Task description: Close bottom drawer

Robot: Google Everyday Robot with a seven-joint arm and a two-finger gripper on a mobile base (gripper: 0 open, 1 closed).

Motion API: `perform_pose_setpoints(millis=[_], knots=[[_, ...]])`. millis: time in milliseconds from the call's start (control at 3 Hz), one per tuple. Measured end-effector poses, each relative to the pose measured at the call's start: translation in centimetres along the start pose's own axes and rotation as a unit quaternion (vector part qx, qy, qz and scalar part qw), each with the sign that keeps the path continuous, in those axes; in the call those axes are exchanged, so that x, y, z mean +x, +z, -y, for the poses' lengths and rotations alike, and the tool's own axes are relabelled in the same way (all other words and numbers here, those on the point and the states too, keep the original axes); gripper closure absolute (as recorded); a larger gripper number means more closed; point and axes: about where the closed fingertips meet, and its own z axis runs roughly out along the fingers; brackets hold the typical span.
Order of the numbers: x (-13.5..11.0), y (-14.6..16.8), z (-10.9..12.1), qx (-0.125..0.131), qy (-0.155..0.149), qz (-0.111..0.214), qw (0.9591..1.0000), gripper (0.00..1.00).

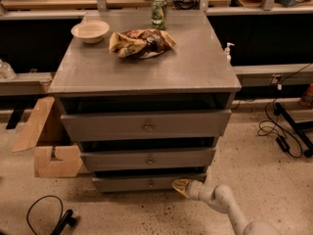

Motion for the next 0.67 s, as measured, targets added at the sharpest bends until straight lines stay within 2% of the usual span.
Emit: perform_pose_setpoints(millis=[333,667], knots=[[0.07,-0.27,2.14,0.004,-0.002,-0.003,1.0000,1.00],[0.07,-0.41,1.90,0.004,-0.002,-0.003,1.0000,1.00]])
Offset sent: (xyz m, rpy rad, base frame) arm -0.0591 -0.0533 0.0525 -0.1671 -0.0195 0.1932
